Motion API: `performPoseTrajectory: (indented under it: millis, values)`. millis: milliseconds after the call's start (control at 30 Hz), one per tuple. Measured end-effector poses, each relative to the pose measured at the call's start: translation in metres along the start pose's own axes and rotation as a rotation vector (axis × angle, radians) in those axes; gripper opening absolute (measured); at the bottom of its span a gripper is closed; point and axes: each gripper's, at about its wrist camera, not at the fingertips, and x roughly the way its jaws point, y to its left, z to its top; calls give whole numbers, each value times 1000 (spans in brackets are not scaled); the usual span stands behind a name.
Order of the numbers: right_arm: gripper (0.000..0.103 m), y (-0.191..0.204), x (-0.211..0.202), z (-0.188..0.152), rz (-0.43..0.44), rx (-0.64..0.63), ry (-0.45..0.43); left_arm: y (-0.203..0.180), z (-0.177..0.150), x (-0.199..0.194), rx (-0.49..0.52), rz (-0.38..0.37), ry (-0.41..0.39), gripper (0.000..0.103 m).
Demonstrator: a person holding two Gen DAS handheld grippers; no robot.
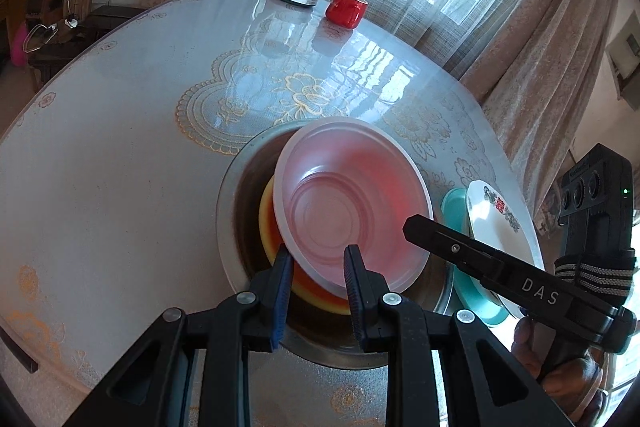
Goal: Organize plates and bowls
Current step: 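Lower the red bowl into the yellow bowl and open the left gripper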
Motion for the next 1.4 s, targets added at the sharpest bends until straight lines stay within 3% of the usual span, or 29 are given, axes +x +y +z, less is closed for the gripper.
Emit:
performPoseTrajectory:
  millis: [267,567,867,1400]
  values:
    - [19,10,-10,-1,-16,-57,-27,0,0,-2,8,10,-12,28]
    - [20,3,-10,-6,-41,-29,-23,3,-5,-3,14,23,-16,30]
    - [20,19,-14,-7,-49,-99,-57,-9,-11,-2,106,129,-79,30]
    - [26,11,-14,-9,-82,-89,-70,-17,-15,5,137,139,-71,32]
